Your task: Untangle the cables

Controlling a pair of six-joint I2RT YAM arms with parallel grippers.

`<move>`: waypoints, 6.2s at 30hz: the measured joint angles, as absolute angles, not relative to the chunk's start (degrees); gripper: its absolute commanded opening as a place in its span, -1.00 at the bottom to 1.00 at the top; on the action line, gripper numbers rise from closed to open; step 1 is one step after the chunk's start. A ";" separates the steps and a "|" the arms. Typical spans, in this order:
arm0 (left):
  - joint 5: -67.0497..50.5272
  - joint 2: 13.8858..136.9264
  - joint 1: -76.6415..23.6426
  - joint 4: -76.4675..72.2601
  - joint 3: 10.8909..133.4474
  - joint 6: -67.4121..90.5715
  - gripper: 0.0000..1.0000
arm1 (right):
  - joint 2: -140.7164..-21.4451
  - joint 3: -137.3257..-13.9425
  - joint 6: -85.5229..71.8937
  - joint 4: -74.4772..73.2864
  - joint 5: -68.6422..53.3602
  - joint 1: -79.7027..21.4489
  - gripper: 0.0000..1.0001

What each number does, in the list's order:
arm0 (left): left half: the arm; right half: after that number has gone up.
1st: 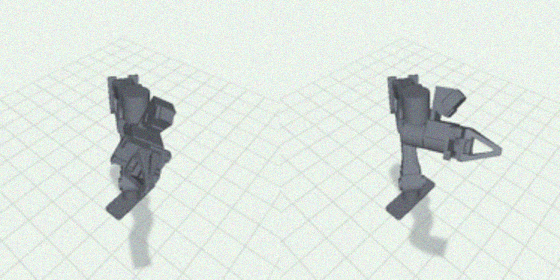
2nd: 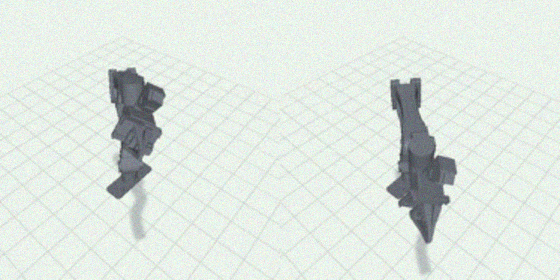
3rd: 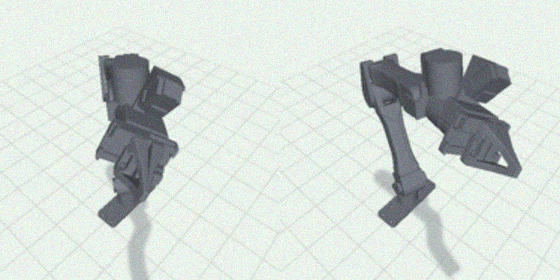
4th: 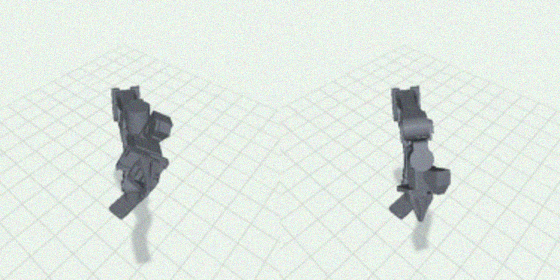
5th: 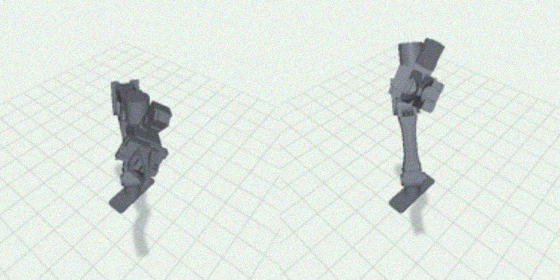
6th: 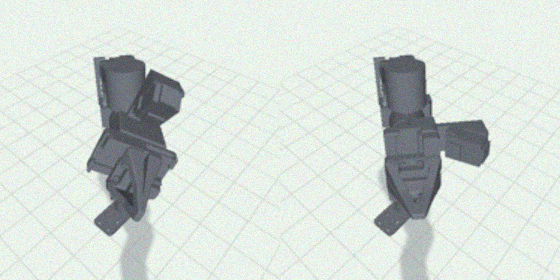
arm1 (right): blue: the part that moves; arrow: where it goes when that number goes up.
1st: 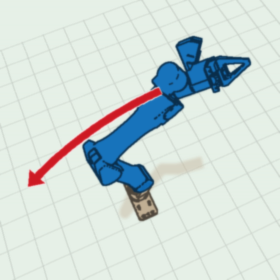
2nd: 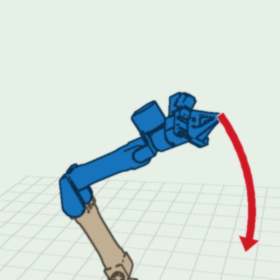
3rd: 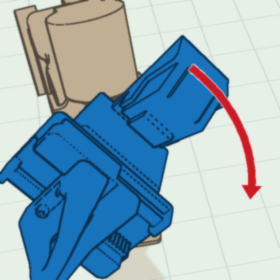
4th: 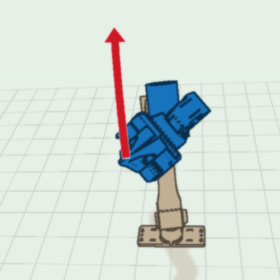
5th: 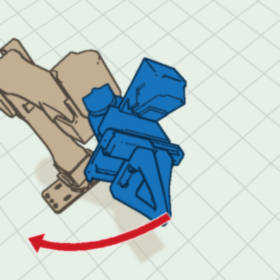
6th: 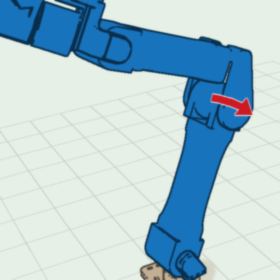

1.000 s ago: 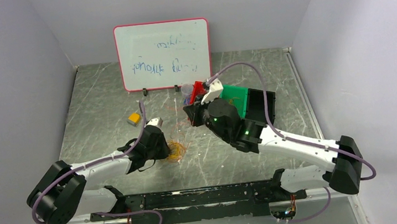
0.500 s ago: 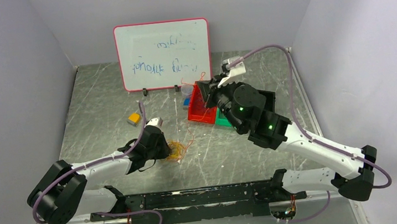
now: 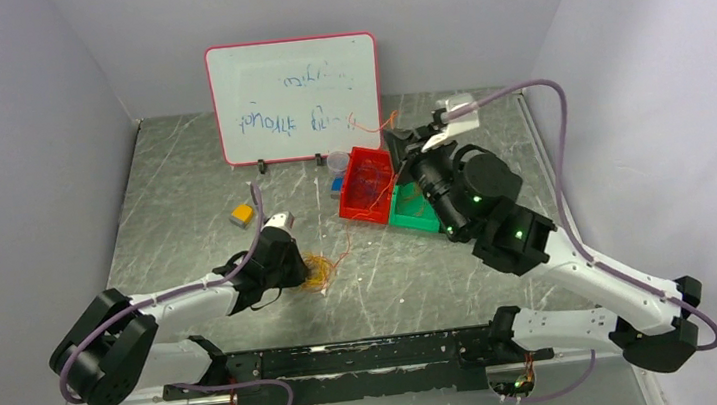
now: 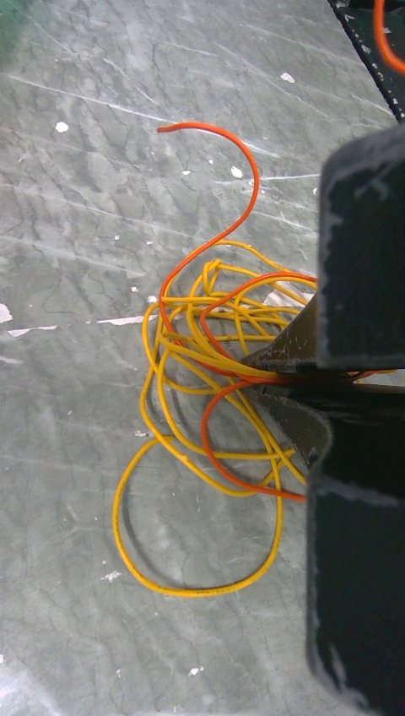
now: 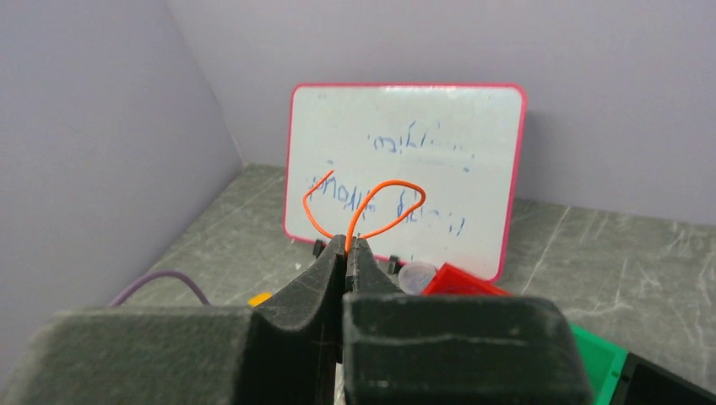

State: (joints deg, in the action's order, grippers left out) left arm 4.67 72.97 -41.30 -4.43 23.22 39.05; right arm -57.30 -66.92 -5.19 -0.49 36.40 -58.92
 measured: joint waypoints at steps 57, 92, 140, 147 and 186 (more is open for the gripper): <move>9.78 58.37 -41.36 9.47 29.91 36.64 0.09 | -57.17 -84.42 23.07 0.99 40.93 -58.92 -1.00; 10.37 57.36 -41.36 12.05 28.60 35.33 0.03 | -65.67 -71.31 5.39 -7.38 30.26 -36.91 -1.00; 10.26 57.89 -41.36 13.21 27.97 35.35 0.00 | -79.79 -60.31 -10.00 14.00 -16.93 -22.24 -1.00; 10.26 56.86 -41.36 13.65 27.97 35.35 -0.01 | -80.20 -59.55 -10.52 14.68 -16.64 -20.05 -1.00; 10.26 56.95 -41.36 13.63 26.81 36.42 -0.05 | -84.66 -54.15 -12.91 -4.51 3.95 -18.22 -1.00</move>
State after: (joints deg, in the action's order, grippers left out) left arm 10.26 56.95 -41.36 13.63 26.81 36.42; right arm -84.66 -54.15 -12.91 -4.51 3.95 -18.22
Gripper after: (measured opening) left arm 0.479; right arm 0.017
